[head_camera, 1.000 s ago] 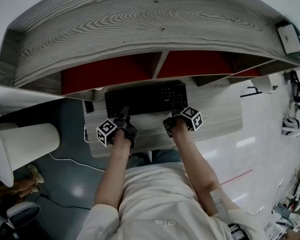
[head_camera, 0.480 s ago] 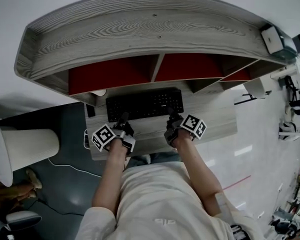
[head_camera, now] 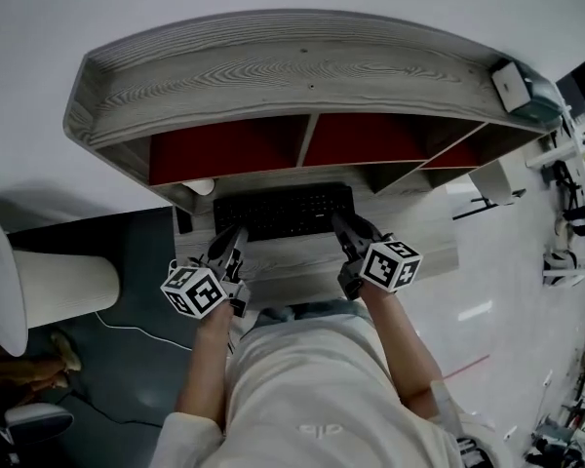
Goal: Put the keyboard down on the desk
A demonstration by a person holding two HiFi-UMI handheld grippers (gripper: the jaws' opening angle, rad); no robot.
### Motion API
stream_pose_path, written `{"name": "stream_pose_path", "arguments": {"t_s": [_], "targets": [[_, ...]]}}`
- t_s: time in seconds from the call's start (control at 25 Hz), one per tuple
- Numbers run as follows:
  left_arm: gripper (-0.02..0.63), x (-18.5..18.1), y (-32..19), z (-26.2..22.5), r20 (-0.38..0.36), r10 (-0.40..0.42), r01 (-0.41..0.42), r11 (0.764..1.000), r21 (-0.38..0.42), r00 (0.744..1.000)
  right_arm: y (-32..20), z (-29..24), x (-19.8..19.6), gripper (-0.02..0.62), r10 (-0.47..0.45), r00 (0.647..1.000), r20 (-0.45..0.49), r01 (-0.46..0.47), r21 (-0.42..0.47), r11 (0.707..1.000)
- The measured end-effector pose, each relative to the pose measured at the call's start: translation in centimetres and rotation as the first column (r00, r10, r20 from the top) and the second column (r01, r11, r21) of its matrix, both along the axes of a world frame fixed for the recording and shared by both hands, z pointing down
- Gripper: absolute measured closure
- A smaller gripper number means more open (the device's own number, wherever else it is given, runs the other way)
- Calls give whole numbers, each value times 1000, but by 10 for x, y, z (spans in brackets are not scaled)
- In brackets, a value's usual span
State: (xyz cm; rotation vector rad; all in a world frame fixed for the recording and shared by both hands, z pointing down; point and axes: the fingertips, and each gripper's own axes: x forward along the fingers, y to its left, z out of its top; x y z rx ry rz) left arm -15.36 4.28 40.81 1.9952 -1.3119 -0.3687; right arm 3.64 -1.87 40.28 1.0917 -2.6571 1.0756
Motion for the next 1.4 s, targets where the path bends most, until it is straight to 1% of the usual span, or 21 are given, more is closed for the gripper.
{"name": "stream_pose_path", "arguments": {"t_s": [0.04,0.12,0.2,0.28,0.32,0.48,0.6,0.68,0.8,0.88,0.96,1.04,1.12,1.2,1.4], "targets": [[591,2,2,-10,68,9,-11,1000,26,998,2,-11,-1,566,-27,999,-24,28,48,998],[591,8,6,-28,198,16,-31,997,71,980,7,-32,-1,566,-71,994,-84,82,140,987],[591,14,10,-44,309,15,-52,992,111,951,11,-52,0,566,-99,987,-129,126,216,968],[591,18,14,-60,393,2,-66,987,148,919,14,-72,3,566,-119,980,-158,160,279,947],[591,20,16,-68,420,-10,-65,984,164,908,15,-81,5,566,-126,977,-174,175,306,936],[591,26,23,-96,481,-67,-47,974,221,874,22,-110,15,566,-142,955,-262,239,393,888],[591,34,26,-114,540,-99,-52,965,257,836,26,-125,21,566,-145,945,-293,267,436,860],[591,42,27,-124,561,-102,-68,959,275,822,28,-133,25,566,-147,945,-292,273,454,848],[591,50,29,-137,547,-115,-63,953,296,829,31,-142,28,566,-155,947,-280,277,475,835],[591,54,28,-143,546,-134,-57,946,319,827,32,-145,29,566,-157,948,-278,280,488,827],[591,56,27,-144,565,-153,-51,943,329,811,33,-147,29,566,-158,948,-277,282,497,821],[591,58,25,-143,592,-166,-50,942,331,788,32,-149,29,566,-157,949,-275,282,506,815],[591,61,23,-145,605,-177,-49,940,337,776,31,-151,30,566,-157,949,-273,282,514,810],[591,64,22,-147,598,-182,-47,937,346,780,30,-152,31,566,-158,950,-270,282,517,808],[592,73,19,-151,567,-157,-69,932,356,808,25,-145,31,566,-157,945,-285,288,508,811]]}}
